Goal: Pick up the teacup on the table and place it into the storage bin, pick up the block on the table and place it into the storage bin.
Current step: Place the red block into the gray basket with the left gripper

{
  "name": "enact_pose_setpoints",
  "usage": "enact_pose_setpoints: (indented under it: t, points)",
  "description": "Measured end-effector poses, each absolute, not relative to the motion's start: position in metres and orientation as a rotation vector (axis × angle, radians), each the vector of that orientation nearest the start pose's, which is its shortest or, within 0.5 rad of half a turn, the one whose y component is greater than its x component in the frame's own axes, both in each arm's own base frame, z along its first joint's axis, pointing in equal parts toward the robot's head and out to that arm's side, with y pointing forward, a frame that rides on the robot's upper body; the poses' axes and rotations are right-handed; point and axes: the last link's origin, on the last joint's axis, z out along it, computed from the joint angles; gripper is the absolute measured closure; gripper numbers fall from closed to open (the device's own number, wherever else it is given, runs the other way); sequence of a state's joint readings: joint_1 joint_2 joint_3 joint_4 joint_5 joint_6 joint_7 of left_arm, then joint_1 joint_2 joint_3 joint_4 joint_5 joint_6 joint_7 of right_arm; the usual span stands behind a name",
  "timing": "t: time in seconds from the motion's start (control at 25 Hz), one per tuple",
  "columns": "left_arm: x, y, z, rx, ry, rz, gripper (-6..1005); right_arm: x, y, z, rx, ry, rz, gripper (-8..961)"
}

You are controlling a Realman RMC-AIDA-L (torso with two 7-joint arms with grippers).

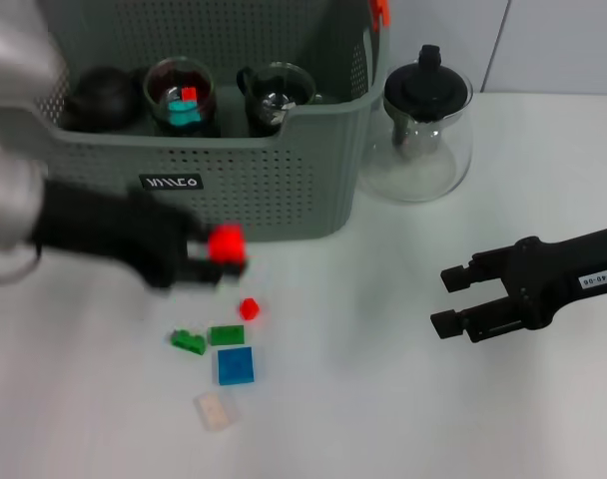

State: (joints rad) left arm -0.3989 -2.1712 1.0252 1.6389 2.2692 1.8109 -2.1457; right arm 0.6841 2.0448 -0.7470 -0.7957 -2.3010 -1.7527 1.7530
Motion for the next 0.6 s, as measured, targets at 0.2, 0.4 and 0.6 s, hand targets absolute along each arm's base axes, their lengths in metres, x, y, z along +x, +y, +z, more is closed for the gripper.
enact_pose_setpoints:
  t: [0.2,0.4,0.6]
  points:
    - [-0.139,0.326,0.093,-2.713,-0.623,-0.445,587,0.225,0.342,0.013,-3.038,0.82,0.289,131]
    - [-0.11,0.38,0.104,-2.562,-0.642,-0.375,587,0.221,0.346,0.014,-3.037,0.798,0.286,132]
    - [-0.107,0.441,0.104,-2.412,-0.733,-0.193,587,0.218,0.35,0.016,-3.031,0.77,0.289,132]
